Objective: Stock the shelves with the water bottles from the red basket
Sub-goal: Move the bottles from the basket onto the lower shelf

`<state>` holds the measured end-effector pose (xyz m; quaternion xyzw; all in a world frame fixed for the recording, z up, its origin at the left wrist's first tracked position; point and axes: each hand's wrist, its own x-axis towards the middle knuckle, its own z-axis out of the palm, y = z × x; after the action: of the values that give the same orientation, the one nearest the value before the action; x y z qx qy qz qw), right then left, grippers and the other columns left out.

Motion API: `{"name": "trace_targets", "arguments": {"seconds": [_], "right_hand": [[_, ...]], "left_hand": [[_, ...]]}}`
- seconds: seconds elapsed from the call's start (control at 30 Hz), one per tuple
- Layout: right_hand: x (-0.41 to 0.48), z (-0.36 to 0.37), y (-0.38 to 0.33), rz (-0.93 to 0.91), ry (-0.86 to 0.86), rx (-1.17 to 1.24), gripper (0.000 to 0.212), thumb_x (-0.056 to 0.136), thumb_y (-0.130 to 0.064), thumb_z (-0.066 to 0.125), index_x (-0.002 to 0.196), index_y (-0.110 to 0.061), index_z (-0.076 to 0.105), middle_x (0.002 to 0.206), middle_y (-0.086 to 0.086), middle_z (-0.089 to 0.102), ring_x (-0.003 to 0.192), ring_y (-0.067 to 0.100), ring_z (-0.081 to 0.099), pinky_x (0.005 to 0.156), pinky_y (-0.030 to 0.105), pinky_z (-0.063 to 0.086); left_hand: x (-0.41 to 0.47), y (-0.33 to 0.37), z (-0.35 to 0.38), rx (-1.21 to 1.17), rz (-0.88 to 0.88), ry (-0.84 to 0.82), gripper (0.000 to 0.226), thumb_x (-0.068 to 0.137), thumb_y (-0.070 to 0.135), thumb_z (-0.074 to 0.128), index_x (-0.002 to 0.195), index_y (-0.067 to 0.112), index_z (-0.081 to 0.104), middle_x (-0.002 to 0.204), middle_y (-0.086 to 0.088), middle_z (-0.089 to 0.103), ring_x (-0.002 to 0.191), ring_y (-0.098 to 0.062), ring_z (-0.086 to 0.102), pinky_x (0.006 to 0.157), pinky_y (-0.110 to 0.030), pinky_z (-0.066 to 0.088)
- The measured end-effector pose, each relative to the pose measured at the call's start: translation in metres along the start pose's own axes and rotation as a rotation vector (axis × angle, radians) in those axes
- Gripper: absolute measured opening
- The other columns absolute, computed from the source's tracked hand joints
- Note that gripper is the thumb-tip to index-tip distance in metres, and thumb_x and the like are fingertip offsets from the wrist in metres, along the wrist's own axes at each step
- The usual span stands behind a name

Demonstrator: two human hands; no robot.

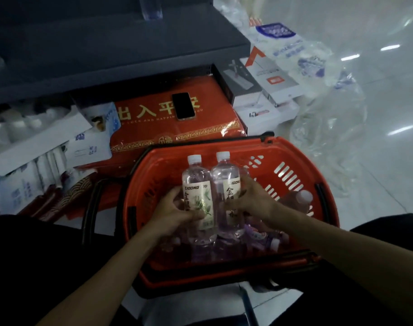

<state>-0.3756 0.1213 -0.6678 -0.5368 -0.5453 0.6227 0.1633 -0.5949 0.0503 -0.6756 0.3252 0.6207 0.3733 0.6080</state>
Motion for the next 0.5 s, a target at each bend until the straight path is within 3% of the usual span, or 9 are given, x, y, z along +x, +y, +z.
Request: {"name": "trace_targets", "arguments": {"seconds": [0.1,0.17,0.27,0.37,0.5], "right_hand": [[-0.011,-0.003,-0.038,-0.115,0.067,-0.003,0.078,0.064,-0.021,0.092,0.129,-0.023,0.050,0.104,0.007,0.073,0.090,0.024,0.074,0.077,0.047,0.062],[-0.019,-0.007,-0.071,-0.204,0.122,-0.015,0.077,0.060,-0.030,0.093,0.126,-0.029,0.053,0.106,0.001,0.073,0.097,0.022,0.072,0.084,0.048,0.060],[-0.038,-0.010,-0.127,-0.335,0.205,-0.027,0.071,0.060,-0.025,0.092,0.120,-0.033,0.056,0.098,-0.004,0.075,0.092,0.014,0.073,0.082,0.041,0.060],[-0.055,-0.008,-0.179,-0.450,0.286,-0.038,0.068,0.059,-0.024,0.093,0.117,-0.037,0.058,0.092,-0.009,0.074,0.087,0.009,0.072,0.078,0.037,0.061],[-0.068,-0.017,-0.260,-0.618,0.318,-0.046,0.070,0.055,-0.028,0.094,0.113,-0.046,0.058,0.094,-0.015,0.075,0.083,0.006,0.072,0.075,0.035,0.062]], "left_hand": [[-0.012,0.046,-0.011,0.004,0.088,-0.022,0.097,0.056,0.011,0.089,0.140,0.025,0.043,0.112,-0.007,0.072,0.092,-0.022,0.073,0.067,-0.042,0.059],[-0.022,0.084,-0.018,0.027,0.173,-0.026,0.087,0.053,0.015,0.088,0.130,0.032,0.050,0.107,0.000,0.074,0.092,-0.020,0.073,0.073,-0.043,0.059],[-0.044,0.144,-0.026,0.053,0.311,-0.032,0.075,0.056,0.009,0.085,0.117,0.039,0.055,0.107,0.002,0.074,0.095,-0.018,0.073,0.076,-0.042,0.059],[-0.067,0.193,-0.035,0.051,0.428,-0.002,0.069,0.057,-0.003,0.086,0.113,0.030,0.062,0.104,-0.001,0.075,0.095,-0.021,0.073,0.072,-0.035,0.060],[-0.087,0.270,-0.056,0.051,0.587,-0.003,0.080,0.044,0.004,0.092,0.116,0.022,0.063,0.102,-0.010,0.075,0.094,-0.029,0.072,0.073,-0.037,0.060]]}}
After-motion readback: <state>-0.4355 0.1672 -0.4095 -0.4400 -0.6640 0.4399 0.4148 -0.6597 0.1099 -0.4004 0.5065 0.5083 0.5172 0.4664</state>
